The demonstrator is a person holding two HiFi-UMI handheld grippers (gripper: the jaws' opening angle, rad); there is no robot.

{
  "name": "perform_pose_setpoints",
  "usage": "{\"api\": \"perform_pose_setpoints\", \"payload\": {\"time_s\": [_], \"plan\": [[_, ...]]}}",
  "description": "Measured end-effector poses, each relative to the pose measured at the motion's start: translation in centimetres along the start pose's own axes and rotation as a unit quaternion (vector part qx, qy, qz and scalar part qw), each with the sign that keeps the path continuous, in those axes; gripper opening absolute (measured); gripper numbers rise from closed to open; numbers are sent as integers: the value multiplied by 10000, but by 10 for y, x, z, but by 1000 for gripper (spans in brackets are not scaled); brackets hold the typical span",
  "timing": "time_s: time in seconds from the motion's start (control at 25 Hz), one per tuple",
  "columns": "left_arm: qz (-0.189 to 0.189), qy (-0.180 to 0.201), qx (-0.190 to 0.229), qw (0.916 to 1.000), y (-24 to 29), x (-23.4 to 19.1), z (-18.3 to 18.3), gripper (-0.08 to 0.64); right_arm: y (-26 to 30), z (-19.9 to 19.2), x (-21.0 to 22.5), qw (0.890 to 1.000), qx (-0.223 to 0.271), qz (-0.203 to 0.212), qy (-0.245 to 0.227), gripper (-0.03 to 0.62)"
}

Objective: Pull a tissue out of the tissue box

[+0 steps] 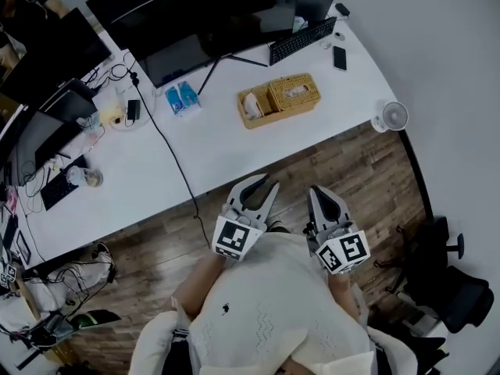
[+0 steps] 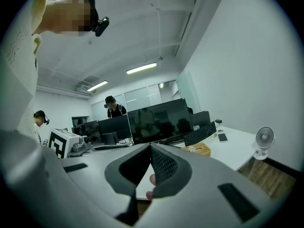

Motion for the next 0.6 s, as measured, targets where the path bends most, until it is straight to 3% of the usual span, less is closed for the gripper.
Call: {"api": "perform_pose_setpoints", "payload": {"time_s": [0.6], "plan": [[83, -99, -58, 9999, 4, -18, -7, 71, 16, -10, 4, 9999, -119, -18, 83, 1]]}}
Point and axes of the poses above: the fingertips, and each gripper's own axes: y forward along the fingers, x to its right, z out of its top, the point moved 8 cm from there along -y, backward along the fingers, and after that the axes turned 12 degrees about z, right-handed, at the moved point
